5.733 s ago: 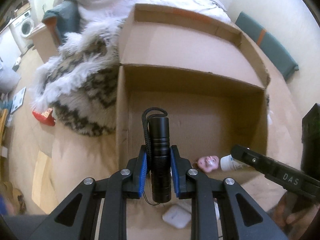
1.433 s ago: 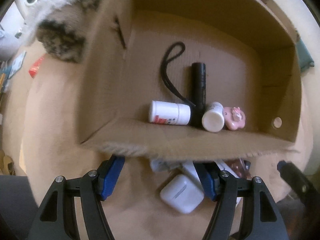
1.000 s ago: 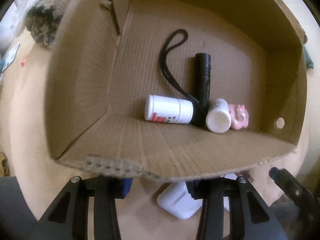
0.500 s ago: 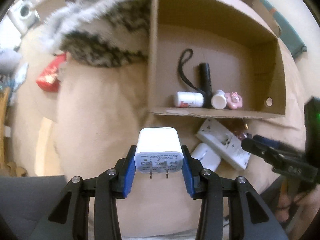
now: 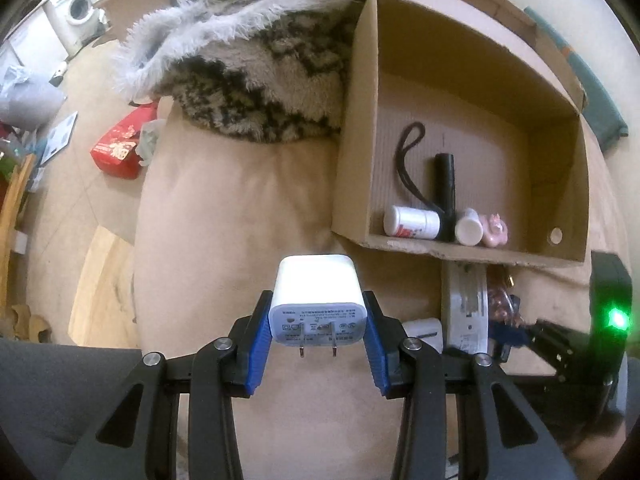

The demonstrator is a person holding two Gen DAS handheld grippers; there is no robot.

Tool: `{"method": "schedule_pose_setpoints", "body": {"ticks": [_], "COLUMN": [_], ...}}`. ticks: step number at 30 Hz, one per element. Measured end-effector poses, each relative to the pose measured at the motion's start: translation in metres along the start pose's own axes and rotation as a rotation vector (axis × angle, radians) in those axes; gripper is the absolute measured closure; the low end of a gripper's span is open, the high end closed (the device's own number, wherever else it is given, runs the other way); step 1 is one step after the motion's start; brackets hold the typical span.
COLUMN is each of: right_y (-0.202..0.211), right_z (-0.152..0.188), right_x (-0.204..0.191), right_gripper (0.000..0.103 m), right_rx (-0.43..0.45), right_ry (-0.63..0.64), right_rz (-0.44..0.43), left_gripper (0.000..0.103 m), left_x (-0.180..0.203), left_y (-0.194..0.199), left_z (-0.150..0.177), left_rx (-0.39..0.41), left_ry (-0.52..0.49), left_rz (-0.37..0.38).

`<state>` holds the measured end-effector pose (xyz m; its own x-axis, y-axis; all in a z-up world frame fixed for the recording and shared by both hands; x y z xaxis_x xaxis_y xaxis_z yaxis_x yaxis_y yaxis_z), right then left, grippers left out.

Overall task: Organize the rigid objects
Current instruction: 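Grasp the white battery charger with the right tool while the left tool holds the plug, then carry the plug and battery charger into the box and open both tools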

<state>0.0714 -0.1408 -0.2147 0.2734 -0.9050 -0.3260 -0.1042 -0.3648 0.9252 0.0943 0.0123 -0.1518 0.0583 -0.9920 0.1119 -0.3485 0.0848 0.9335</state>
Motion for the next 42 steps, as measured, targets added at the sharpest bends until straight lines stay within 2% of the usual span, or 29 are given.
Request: {"method": "schedule_pose_setpoints", "body": {"ticks": [6,10,14,15,16,18,24,27,33,37,42], "right_y": [-0.005,-0.019,-0.020,-0.019,-0.016,-0.011,0.027,0.043,0.070,0.091,0.120], "right_z": [-0.018,-0.025,-0.026,-0.025,-0.023,-0.021,-0.010,0.000,0.001,-0.010,-0.019], "right_x": [0.011,0.021,0.018,0.017,0.016,0.013,0.011,0.006,0.007,-0.006,0.000], "right_gripper": [0.040,0.040,0.040,0.048,0.052,0.054,0.054,0.054,0.055,0.055,0.055], "right_rx": [0.055,0.044,0.046,0.050,0.058,0.073,0.114,0.125,0.199,0.262,0.342], "right_ry": [-0.106,-0.167,-0.114,-0.086,-0.056,-0.049,-0.090,-0.062,-0.057,-0.065,-0.097], "right_rz": [0.009,0.046,0.116,0.140,0.152,0.139,0.027,0.026,0.001,-0.025,-0.053], "left_gripper": [0.065,0.065,0.065,0.065,0.065,0.065,0.065,0.065,0.065,0.065,0.065], "left_x": [0.000,-0.005,-0.006,-0.005,-0.005,-0.005,-0.003,0.003,0.002,-0.006,-0.011], "left_y": [-0.005,-0.009,-0.010,-0.009,-0.008,-0.007,-0.002,0.000,0.007,0.003,0.019], "left_z": [0.003,0.001,0.000,0.000,0.000,0.002,0.005,0.009,0.007,0.007,0.001], "left_rx": [-0.016,-0.023,-0.019,-0.015,-0.013,-0.010,0.002,0.004,0.049,0.033,0.070], "left_ry": [0.006,0.029,0.031,0.026,0.022,0.016,0.003,-0.018,-0.060,-0.019,0.012], "left_rz": [-0.005,-0.016,-0.019,-0.021,-0.022,-0.023,-0.020,-0.012,-0.075,-0.084,-0.080]}}
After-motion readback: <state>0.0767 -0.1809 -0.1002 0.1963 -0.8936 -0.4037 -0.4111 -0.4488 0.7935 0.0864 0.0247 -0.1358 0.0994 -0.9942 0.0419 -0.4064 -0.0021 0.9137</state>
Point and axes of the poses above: each gripper's, at about its wrist camera, not at the fingertips, and y roughly against the way its jaws point, x to its right, z to its underside, the point moved 9 cm from there along -y, roughly the way its jaws point, and after that the axes turned 5 degrees about x, right-handed, at the moved point
